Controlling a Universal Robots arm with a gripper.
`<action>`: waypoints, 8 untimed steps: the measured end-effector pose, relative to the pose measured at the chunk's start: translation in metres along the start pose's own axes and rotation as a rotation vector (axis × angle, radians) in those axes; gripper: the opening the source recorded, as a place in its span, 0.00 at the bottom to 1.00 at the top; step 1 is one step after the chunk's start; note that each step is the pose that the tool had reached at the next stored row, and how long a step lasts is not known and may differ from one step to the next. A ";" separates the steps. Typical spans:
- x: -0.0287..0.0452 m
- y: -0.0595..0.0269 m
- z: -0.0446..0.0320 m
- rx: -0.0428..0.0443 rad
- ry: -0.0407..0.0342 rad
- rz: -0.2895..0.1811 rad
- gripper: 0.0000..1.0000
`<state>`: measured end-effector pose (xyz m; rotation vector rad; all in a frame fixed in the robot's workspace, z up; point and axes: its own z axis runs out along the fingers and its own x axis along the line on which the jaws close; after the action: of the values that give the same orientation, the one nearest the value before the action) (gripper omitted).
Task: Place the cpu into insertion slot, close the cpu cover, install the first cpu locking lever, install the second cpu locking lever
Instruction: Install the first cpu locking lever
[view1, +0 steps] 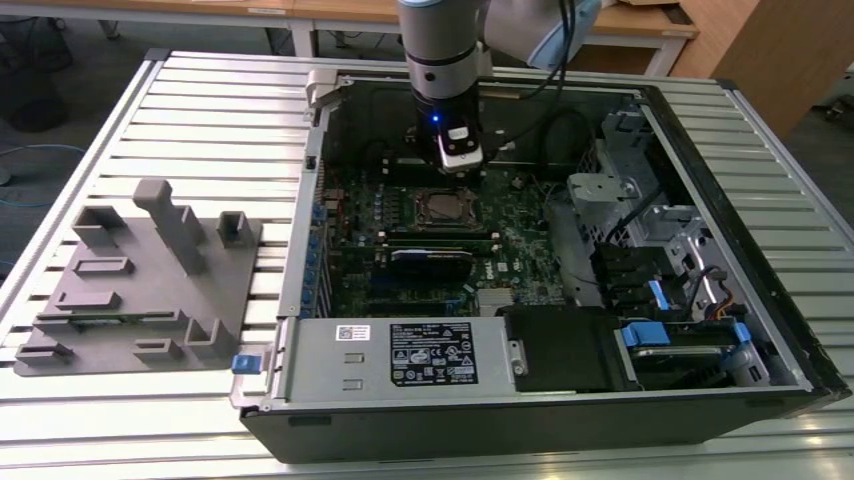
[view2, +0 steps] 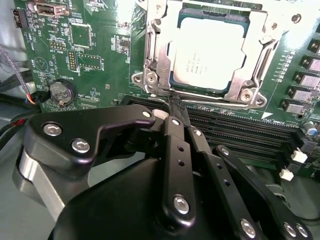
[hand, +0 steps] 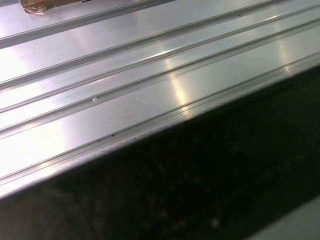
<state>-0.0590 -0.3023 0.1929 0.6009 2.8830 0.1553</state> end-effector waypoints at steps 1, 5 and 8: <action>0.0000 -0.0001 0.0000 0.0006 -0.0008 0.000 0.11; 0.0003 -0.0003 0.0004 0.0045 -0.0057 -0.001 0.11; 0.0005 -0.0002 0.0007 0.0073 -0.0080 -0.003 0.11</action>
<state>-0.0593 -0.3023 0.1922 0.5977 2.8777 0.1418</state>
